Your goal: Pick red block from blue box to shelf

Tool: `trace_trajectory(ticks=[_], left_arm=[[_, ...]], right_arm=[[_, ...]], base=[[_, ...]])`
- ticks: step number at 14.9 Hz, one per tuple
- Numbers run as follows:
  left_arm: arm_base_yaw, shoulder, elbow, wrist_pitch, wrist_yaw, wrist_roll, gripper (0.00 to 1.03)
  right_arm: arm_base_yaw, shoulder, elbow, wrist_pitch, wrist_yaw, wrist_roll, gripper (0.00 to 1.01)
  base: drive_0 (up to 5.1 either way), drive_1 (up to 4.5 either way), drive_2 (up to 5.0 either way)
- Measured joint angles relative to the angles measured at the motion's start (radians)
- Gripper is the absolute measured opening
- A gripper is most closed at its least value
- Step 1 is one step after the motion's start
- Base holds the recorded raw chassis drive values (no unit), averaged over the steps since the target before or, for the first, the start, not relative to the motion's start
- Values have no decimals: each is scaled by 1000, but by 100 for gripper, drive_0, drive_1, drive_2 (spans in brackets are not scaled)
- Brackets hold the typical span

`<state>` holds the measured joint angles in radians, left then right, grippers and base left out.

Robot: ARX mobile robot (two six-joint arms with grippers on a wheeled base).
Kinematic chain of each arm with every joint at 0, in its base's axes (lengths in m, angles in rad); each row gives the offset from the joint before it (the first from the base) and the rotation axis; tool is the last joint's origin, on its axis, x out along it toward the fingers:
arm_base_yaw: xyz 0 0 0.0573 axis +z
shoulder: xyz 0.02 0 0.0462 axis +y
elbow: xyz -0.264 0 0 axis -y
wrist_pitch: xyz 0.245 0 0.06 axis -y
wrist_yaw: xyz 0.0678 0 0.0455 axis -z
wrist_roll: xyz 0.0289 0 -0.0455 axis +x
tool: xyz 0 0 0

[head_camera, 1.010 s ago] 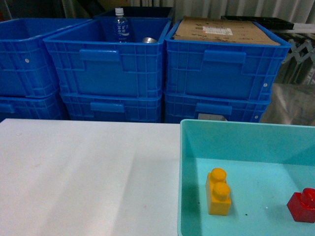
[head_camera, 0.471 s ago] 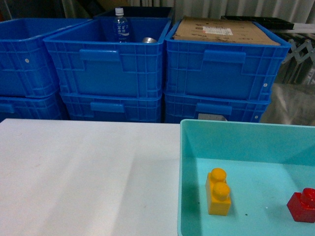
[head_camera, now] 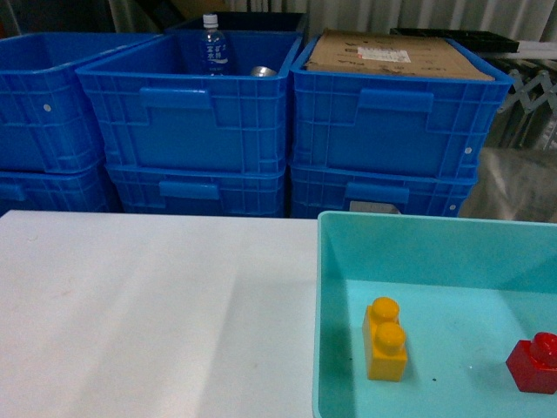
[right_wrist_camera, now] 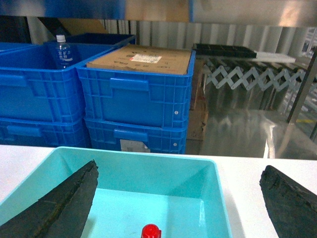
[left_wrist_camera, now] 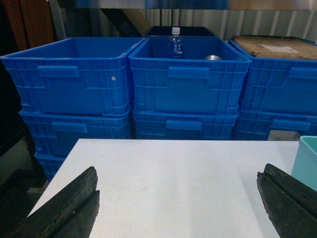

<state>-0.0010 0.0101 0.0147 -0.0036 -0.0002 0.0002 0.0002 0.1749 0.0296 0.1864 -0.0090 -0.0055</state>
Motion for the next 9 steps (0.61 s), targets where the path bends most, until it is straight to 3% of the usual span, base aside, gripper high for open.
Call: trace_trajectory(ticks=[2,3,6,9], left_arm=[[0,0,0,0,0,0,98],[0,0,0,0,0,0,98],[0,0,0,0,0,0,98],[0,0,0,0,0,0,98]], right_arm=[[33,429,161,235,-18,53,98],[56,613,307,268,-18,76,98],[72,1060,624,112,-17,115,98],[40,1254,645,100,22,89,98]], base=[[0,0,0],[0,0,0],[0,0,0],[0,0,0]])
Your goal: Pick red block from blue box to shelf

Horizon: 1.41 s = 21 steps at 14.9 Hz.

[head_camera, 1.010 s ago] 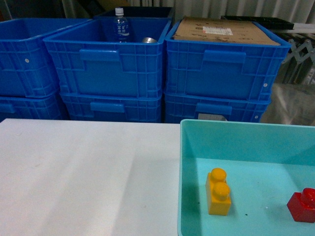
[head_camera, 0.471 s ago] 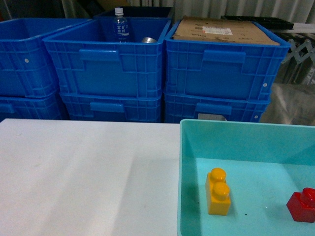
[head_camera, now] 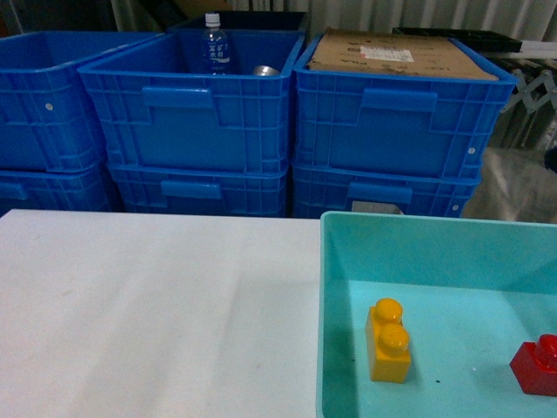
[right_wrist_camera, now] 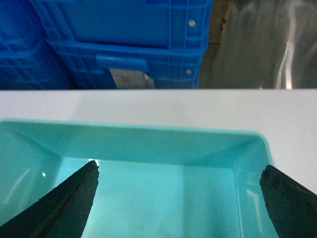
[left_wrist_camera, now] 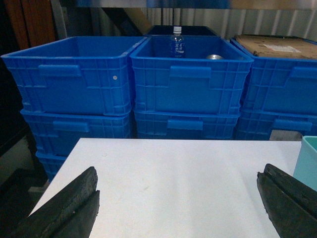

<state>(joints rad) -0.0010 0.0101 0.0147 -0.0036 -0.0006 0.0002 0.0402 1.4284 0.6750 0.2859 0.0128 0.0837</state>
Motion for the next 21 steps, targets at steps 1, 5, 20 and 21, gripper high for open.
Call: trace_trajectory(ticks=[1,5,20,21], left_arm=[[0,0,0,0,0,0,98],[0,0,0,0,0,0,98],[0,0,0,0,0,0,98],[0,0,0,0,0,0,98]], right_arm=[[-9,-2,-42,-2,16,-8,98],[100,-54,-204,40,68,-40,98],[105,431,29,162,137,43,98],[105,444,18,168,135,48,98]], base=[[0,0,0],[0,0,0],[0,0,0],[0,0,0]])
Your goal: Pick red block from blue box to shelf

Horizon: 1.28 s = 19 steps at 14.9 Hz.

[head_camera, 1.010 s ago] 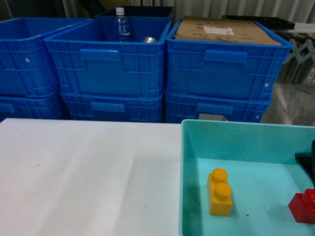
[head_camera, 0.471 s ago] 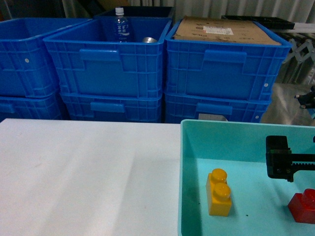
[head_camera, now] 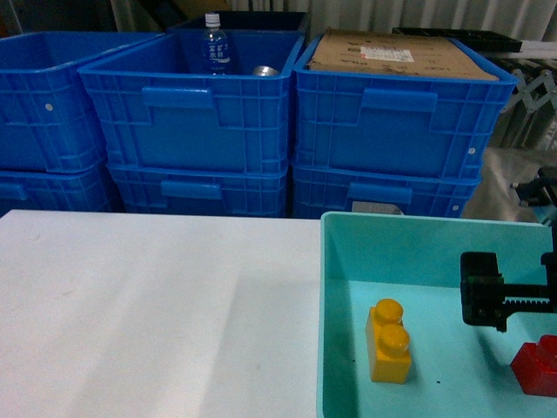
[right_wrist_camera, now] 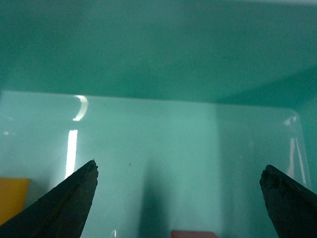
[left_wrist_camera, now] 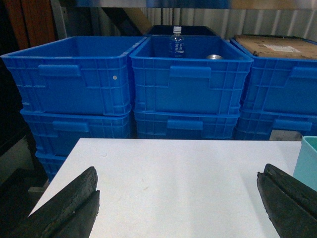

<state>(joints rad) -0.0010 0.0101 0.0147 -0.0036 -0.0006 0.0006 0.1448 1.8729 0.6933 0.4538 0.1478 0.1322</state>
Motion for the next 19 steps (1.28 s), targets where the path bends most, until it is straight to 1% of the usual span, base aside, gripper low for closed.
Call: trace_trajectory(ticks=[6,8,11,14,17,18,19], left_arm=[[0,0,0,0,0,0,98],[0,0,0,0,0,0,98],[0,0,0,0,0,0,98],[0,0,0,0,0,0,98],[0,0,0,0,0,0,98],[0,0,0,0,0,0,98],[0,0,0,0,0,0,98]], right_arm=[[53,13,-69,39,21,41,98],[51,37,-88,62,28,58,98],[37,69,-95,79,47,71,98],[23,70,-92,80,47,84,98],[18,113,-90,130,51,82,98],[17,132,-90,151,50,76,92],[4,170,-95,195,37,61,67]], base=[[0,0,0],[0,0,0],[0,0,0],[0,0,0],[0,0,0],[0,0,0],[0,0,0]])
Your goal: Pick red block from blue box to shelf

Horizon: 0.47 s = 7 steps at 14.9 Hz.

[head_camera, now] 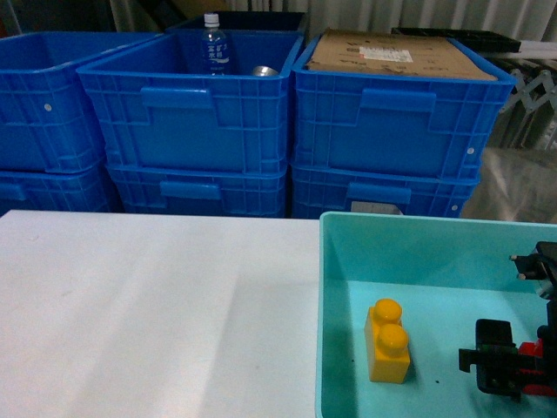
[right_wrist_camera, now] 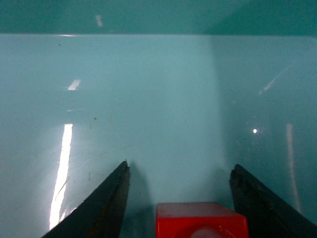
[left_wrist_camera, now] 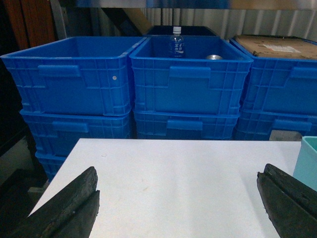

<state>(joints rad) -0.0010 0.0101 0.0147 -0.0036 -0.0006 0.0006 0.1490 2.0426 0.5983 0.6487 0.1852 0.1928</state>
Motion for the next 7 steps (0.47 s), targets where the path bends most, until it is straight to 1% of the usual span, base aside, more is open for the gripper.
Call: trace_trajectory(ticks=[1,2,4,5,7], left_arm=[[0,0,0,0,0,0,98],[0,0,0,0,0,0,98],[0,0,0,0,0,0,98],[0,0,0,0,0,0,98],[0,0,0,0,0,0,98]], right_arm=[[-6,21,-34,108,-20,-54,31],[-5,14,-44,123,-21,-68,29],[-5,-73,-67,94,-45,-116,29],[-6,-117,-66,74,-58,-125,29],[-6,-218,-56,-3,-93,-146,29]], base=[[0,0,0],[0,0,0],[0,0,0],[0,0,0],[0,0,0]])
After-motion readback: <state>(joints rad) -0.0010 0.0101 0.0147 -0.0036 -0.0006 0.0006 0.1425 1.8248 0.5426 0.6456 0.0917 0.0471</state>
